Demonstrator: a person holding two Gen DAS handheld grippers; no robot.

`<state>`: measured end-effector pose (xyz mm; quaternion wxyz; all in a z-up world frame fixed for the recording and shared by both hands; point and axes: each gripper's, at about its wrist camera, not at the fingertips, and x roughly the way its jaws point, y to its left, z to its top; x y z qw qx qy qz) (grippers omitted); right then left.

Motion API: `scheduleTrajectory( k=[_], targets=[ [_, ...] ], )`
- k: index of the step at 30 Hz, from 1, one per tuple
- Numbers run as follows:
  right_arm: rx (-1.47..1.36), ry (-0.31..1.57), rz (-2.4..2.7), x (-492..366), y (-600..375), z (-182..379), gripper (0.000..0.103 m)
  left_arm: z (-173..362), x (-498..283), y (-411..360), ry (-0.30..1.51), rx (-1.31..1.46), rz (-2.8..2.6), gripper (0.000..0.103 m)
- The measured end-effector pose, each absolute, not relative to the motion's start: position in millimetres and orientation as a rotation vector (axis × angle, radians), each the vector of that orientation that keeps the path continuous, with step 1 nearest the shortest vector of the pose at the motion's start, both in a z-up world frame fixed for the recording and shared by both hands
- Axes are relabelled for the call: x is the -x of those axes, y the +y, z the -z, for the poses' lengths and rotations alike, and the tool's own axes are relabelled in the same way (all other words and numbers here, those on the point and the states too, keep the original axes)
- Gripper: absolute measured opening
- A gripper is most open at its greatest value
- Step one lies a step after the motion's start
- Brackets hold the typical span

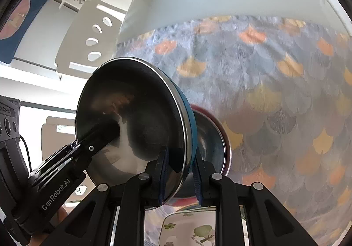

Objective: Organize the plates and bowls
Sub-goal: 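Lower the blue steel bowl into the red steel bowl with both grippers, then open both grippers and release the rim of the nested bowls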

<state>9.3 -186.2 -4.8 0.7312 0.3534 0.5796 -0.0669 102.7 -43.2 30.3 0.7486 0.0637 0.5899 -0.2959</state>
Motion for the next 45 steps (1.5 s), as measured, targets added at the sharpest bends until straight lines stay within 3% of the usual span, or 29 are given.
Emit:
scheduleTrajectory(
  k=[45],
  targets=[
    [-0.813, 1.304, 0.198, 16, -197, 19, 0.020, 5, -78, -51, 1.324, -0.278, 0.631, 0.012]
  ],
)
